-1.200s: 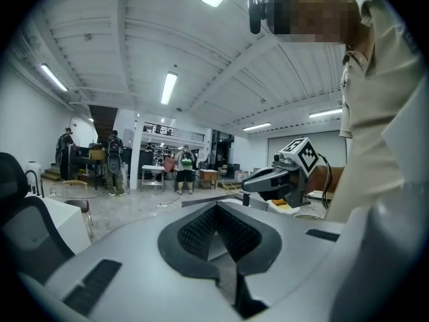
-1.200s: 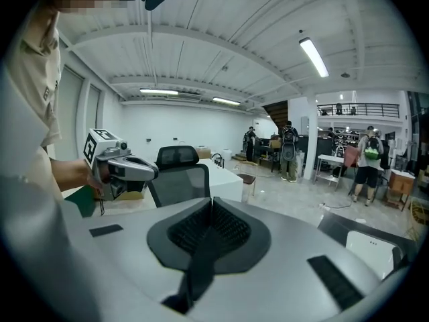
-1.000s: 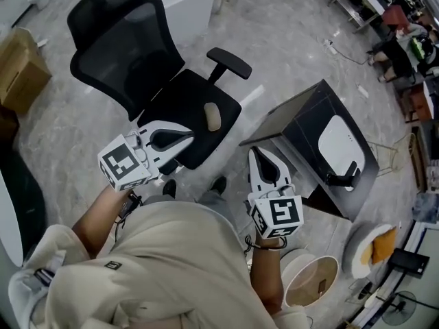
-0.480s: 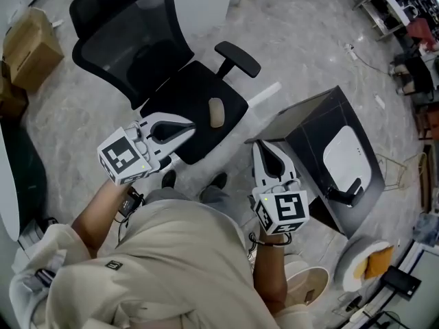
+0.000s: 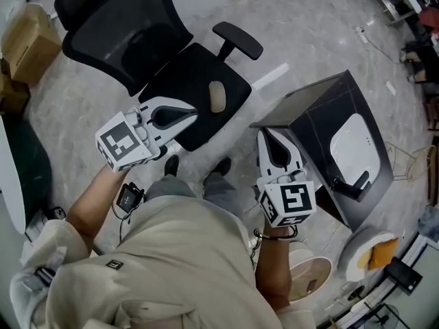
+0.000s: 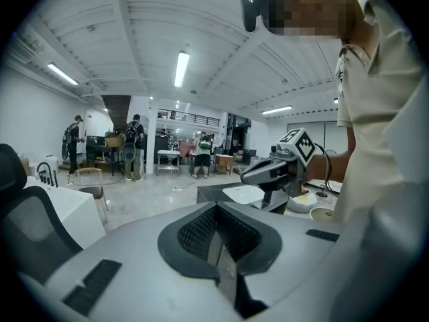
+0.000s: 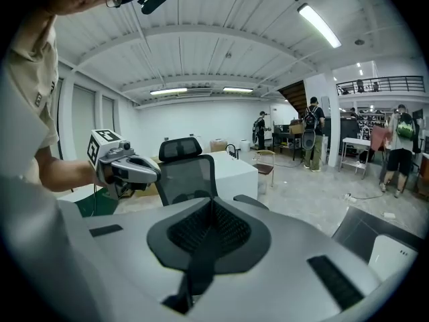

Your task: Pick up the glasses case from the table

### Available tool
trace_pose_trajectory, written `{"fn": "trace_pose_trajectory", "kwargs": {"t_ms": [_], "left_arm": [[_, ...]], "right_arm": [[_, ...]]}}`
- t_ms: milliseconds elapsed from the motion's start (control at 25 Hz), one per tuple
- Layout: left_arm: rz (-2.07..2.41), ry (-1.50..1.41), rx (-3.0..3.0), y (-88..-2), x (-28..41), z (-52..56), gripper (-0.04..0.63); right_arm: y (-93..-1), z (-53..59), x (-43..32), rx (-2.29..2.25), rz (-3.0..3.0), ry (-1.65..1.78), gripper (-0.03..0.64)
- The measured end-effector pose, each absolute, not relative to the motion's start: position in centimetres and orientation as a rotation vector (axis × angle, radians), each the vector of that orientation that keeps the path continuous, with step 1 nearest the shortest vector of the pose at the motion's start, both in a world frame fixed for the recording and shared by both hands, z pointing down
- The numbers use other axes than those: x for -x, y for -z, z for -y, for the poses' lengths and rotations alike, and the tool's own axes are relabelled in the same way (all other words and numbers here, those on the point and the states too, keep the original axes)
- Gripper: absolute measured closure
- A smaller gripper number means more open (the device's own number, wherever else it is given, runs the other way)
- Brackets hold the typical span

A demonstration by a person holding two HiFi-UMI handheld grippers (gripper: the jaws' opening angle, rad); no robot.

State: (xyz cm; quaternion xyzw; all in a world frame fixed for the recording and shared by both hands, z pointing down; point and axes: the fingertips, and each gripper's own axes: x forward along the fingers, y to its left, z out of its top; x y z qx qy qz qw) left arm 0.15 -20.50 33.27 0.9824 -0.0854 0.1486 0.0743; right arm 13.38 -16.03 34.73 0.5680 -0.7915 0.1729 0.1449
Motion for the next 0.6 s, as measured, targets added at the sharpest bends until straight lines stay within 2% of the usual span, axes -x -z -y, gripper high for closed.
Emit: {"fn": "trace_pose_trajectory", "kwargs": {"t_ms": [600], "left_arm": [[0.046,-0.619,-2.93,-41.2,-5.3,21.5,0.58]], "right_arm": [[-39.8,14.8,-17.9,-1.711,2.186,-0.607,0.592]]}}
